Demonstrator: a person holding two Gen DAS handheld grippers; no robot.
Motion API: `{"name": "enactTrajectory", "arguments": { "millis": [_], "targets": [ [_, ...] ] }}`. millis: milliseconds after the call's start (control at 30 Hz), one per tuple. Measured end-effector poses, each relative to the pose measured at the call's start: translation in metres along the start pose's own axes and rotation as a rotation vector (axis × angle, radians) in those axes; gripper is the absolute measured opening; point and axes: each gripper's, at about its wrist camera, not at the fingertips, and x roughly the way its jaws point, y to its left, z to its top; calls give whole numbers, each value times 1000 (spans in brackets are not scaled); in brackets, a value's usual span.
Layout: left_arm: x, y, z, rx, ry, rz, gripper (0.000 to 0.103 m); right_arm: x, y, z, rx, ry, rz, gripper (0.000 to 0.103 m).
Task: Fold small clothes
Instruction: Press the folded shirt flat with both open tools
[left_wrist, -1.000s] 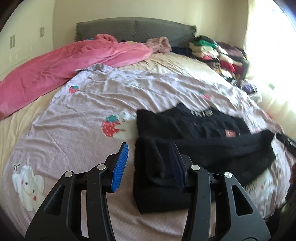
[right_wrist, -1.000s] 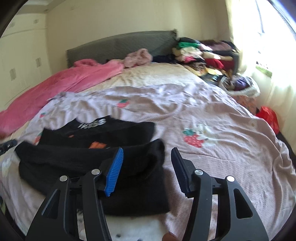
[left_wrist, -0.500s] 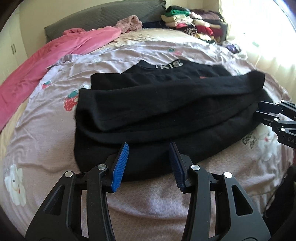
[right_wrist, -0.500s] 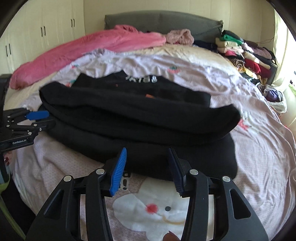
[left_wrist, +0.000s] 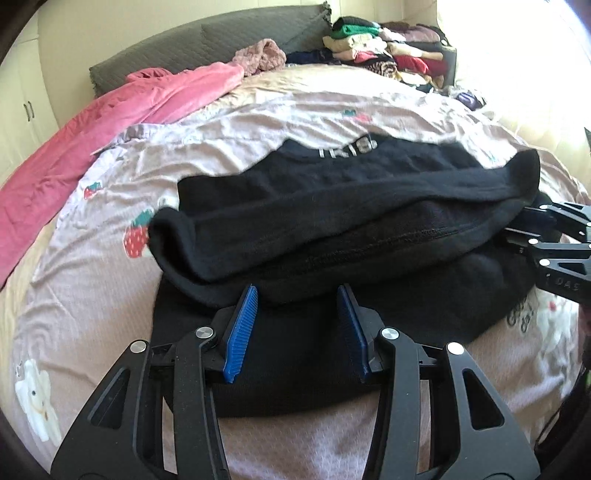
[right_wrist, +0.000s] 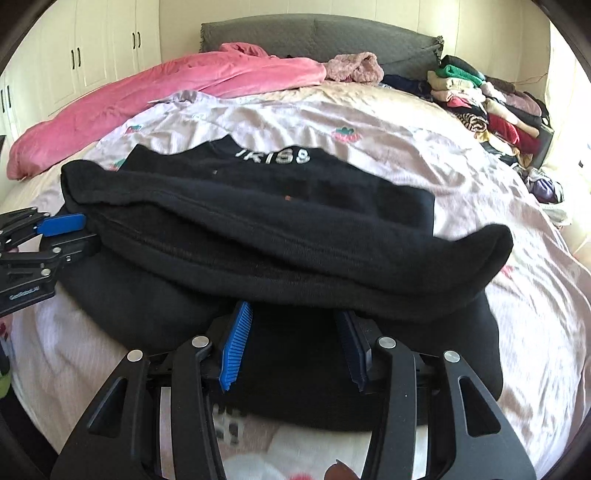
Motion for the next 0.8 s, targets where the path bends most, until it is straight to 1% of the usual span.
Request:
{"name": "enactTrajectory", "arguments": {
  "millis": [167,267,367,533,633,733,800],
  "targets": [
    [9,11,16,-32,-12,8,37,16,-4,21,11,-9,-3,44],
    [21,18,26,-51,11,3,37,23,-6,31,20,-15,-6,43],
    [32,23,36,-70,19,-6,37,30,-13,44,38,-30,-11,43],
    [41,31,50,-99,5,0,38,39,-32,62,87,-59,-38,43],
    [41,39,58,-127,-15,14,39,40,-49,67,141,-73,-49,45],
    [37,49,63,-153,-36,17,39,35,-66,64,192,-97,-61,45],
    [33,55,64,-169,-50,28,39,31,-75,60,214,-99,-71,45]
  ]
}}
